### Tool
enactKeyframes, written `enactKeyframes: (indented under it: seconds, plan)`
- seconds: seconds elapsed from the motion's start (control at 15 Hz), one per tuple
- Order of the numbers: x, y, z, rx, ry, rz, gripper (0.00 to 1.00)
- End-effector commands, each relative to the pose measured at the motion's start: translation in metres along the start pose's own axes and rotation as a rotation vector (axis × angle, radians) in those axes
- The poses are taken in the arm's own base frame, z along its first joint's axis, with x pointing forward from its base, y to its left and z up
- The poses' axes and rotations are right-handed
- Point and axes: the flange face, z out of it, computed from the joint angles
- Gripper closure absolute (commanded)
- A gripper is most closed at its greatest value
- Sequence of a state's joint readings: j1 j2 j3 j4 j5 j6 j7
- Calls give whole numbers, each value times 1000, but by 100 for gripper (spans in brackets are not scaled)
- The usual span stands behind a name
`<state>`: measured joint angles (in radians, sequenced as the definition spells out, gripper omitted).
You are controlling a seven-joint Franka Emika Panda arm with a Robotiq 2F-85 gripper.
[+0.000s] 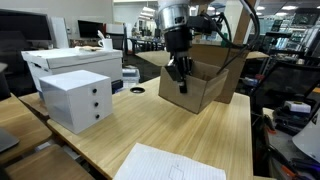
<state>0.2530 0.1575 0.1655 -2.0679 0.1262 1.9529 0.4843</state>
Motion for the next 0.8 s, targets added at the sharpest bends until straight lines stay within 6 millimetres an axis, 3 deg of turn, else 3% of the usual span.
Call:
enactKeyframes:
  seconds: [0.0, 0.47, 0.73]
  plan:
    - [-8, -1, 14, -46, 23, 35, 97]
    - [-9, 4, 32, -57, 29, 27, 97]
    - [1, 6, 46, -8, 53, 1, 97]
